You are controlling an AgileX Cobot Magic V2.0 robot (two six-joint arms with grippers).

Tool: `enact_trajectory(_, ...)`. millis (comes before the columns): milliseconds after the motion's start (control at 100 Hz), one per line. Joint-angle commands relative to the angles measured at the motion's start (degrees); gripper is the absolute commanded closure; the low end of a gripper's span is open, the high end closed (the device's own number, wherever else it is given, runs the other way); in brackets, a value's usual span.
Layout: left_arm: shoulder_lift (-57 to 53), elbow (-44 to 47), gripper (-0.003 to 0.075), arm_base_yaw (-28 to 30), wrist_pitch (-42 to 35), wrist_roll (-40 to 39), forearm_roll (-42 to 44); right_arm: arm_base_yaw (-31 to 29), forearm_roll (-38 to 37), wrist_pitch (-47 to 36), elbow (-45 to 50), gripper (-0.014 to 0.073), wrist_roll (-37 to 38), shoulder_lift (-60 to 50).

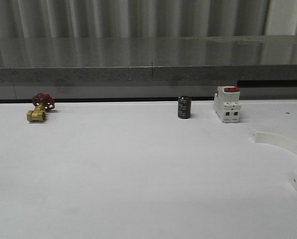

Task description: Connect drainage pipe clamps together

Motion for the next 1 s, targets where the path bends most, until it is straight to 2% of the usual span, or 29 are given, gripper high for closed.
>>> enact_trajectory(0,-1.56,2.49,0.0741,0.12,-4.8,-0.06,0.13,-0.21,-0.37,-4.53,-0.97,0.0661,-0.48,-1.14)
enact_trajectory(330,-1.56,2.2,0.0741,0.12,-7.04,-0.06,0.13,-0.21,-0.37,-4.53,-0.97,0.0661,-0.48,-1.14)
enact_trajectory(490,-0.74,-3.04,0.0741,0.12,-5.95,-0.06,-0.3,-0.21,-0.37,-4.53,-0.97,0.0661,-0.48,-1.14)
enact_trajectory(610,3.45,-11.23,0.0741,0.12,2.95,-0.06,-1.06,-0.21,-0.37,-4.53,-0.97,0.0661,-0.48,-1.14)
enact_trajectory(800,16.94,-26.3,0.0741,0.12,23.09,-0.06,-1.06,-0.21,-0.37,-4.53,-0.97,0.0661,-0.48,-1.14)
enact_trajectory(990,29.18,-36.97,0.0741,0.12,32.34,-0.06,-3.34,-0.21,-0.37,-4.53,-0.97,0.0661,-0.48,-1.14)
